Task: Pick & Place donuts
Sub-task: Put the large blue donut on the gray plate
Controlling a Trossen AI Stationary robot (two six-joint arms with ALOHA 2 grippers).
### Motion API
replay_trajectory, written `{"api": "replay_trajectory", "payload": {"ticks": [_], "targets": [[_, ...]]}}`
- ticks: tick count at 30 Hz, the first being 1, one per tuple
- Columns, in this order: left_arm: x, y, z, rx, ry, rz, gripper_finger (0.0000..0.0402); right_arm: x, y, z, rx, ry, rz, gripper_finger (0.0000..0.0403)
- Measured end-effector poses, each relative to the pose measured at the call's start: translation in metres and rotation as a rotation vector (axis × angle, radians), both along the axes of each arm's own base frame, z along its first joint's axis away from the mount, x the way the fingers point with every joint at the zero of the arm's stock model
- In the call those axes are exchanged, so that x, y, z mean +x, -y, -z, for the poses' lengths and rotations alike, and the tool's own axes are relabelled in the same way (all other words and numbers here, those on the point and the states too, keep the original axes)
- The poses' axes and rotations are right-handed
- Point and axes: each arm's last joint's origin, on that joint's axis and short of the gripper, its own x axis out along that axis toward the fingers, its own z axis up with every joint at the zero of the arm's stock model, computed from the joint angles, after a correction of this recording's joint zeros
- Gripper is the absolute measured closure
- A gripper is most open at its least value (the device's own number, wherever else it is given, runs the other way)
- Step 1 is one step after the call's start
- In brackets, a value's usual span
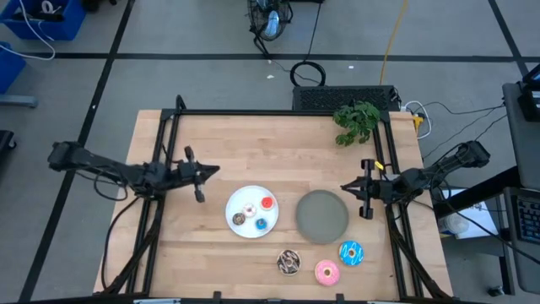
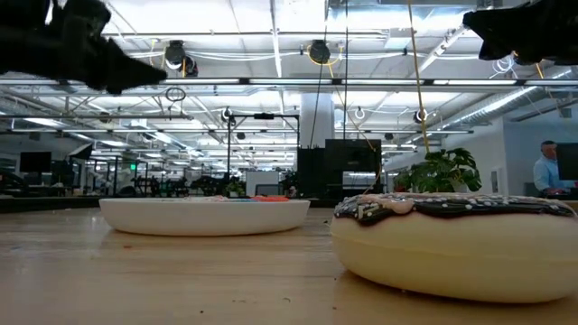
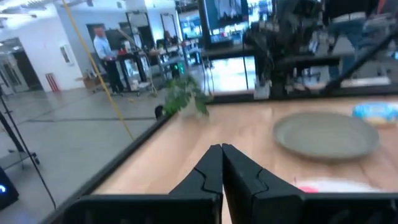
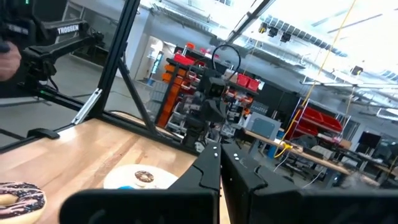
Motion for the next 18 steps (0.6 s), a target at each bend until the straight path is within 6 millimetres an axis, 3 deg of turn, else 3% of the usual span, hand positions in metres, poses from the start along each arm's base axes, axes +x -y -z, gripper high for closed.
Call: {"api": "replay_trajectory", "payload": {"ticks": [5, 10, 14, 18], "targets": [[-0.004, 0.000, 0.022, -0.011, -0.047, 0.015, 0.0397, 0.001, 0.000, 0.002, -0.003, -0.022, -0.002, 0.0403], [-0.003, 0.001, 0.014, 0.029, -0.027, 0.015, 0.0383, -0.001, 0.001, -0.005, 0.082, 0.042, 0.005, 0.0403], [-0.003, 0.001, 0.015, 0.060, -0.057, 0.017, 0.0392, 0.001, 0.001, -0.024, 0.103, 0.040, 0.065, 0.0403], [-0.003, 0.001, 0.018, 0.080, -0.090, 0.017, 0.0396, 0.015, -0.003, -0.046, 0.090, -0.118, 0.170, 0.0403]]}}
